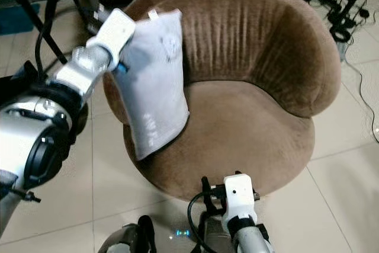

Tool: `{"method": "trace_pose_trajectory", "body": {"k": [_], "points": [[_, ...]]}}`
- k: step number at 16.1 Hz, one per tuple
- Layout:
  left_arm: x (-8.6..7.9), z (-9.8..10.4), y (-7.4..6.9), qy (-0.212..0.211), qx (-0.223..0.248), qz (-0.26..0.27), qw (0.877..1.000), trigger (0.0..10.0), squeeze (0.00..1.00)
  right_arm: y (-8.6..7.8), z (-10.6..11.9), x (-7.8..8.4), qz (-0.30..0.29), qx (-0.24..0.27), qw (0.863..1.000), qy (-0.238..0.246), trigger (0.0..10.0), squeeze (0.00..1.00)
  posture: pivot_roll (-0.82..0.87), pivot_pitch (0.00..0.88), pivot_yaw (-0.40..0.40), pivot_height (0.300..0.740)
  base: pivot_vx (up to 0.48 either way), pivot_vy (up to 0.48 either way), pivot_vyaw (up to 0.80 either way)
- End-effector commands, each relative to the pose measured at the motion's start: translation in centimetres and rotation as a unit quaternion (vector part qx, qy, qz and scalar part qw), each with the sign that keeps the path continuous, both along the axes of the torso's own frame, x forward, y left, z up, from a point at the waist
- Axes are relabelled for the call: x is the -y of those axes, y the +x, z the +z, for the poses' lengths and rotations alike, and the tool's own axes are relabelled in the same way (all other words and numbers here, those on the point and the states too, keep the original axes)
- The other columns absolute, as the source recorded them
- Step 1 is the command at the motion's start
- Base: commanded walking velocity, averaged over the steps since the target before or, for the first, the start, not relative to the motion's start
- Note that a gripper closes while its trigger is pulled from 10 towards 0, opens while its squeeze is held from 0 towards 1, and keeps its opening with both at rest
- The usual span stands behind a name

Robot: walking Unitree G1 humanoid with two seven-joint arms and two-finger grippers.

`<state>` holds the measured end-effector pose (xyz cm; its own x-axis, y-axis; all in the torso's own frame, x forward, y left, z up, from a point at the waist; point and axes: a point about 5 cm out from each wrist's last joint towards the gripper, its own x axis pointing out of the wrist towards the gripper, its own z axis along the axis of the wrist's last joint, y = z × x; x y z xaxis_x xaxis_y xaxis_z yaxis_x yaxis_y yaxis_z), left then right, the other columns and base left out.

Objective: Move the pillow to the sofa from floor

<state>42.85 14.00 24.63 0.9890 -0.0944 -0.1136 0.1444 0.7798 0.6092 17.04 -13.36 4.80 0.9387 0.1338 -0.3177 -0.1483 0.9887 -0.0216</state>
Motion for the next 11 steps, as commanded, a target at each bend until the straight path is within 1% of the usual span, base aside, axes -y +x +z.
{"method": "trace_pose_trajectory", "body": {"k": [1,2,3,4,6,7,8,11], "points": [[0.4,3.7,0.3,-0.016,0.059,0.005,0.998,10.0,0.0,-0.4,0.1,0.1,-0.009,-0.003,1.0,-0.003,10.0,0.0,-0.42,0.249,0.053,0.74,0.0,0.0,0.0],[0.6,4.9,0.3,-0.028,0.079,0.006,0.996,10.0,0.0,-0.6,0.2,0.1,-0.012,-0.004,1.0,-0.002,10.0,0.0,-0.43,0.254,0.056,0.74,0.0,0.0,0.0],[0.6,6.1,0.3,-0.02,0.102,0.012,0.995,10.0,0.0,-0.8,0.2,0.0,-0.017,-0.008,1.0,-0.003,10.0,0.0,-0.44,0.256,0.057,0.74,0.0,0.0,0.0],[0.4,6.2,0.3,-0.012,0.107,0.019,0.994,10.0,0.0,-1.0,0.2,-0.1,-0.019,-0.01,1.0,-0.002,10.0,0.0,-0.45,0.262,0.061,0.74,0.0,0.0,0.0],[-0.7,3.3,0.3,0.009,0.069,0.039,0.997,10.0,0.0,-1.3,0.3,-0.2,-0.025,-0.014,1.0,-0.001,10.0,0.0,-0.46,0.271,0.063,0.74,0.0,0.0,0.0],[-1.3,1.0,0.1,0.01,0.034,0.044,0.998,10.0,0.27,-1.4,0.3,-0.3,-0.028,-0.015,0.999,-0.001,10.0,0.0,-0.46,0.277,0.057,0.74,0.0,0.0,0.0],[-2.0,-0.8,-0.2,-0.004,0.01,0.057,0.998,10.0,1.0,-1.6,0.2,-0.3,-0.027,-0.018,0.999,0.0,10.0,0.0,-0.46,0.283,0.053,0.74,0.0,0.0,0.0],[-2.7,-3.5,-0.7,-0.012,-0.029,0.066,0.997,10.0,1.0,-1.9,0.0,-0.1,-0.021,-0.027,0.999,-0.002,10.0,0.0,-0.45,0.302,0.035,0.74,0.0,0.0,0.0]]}}
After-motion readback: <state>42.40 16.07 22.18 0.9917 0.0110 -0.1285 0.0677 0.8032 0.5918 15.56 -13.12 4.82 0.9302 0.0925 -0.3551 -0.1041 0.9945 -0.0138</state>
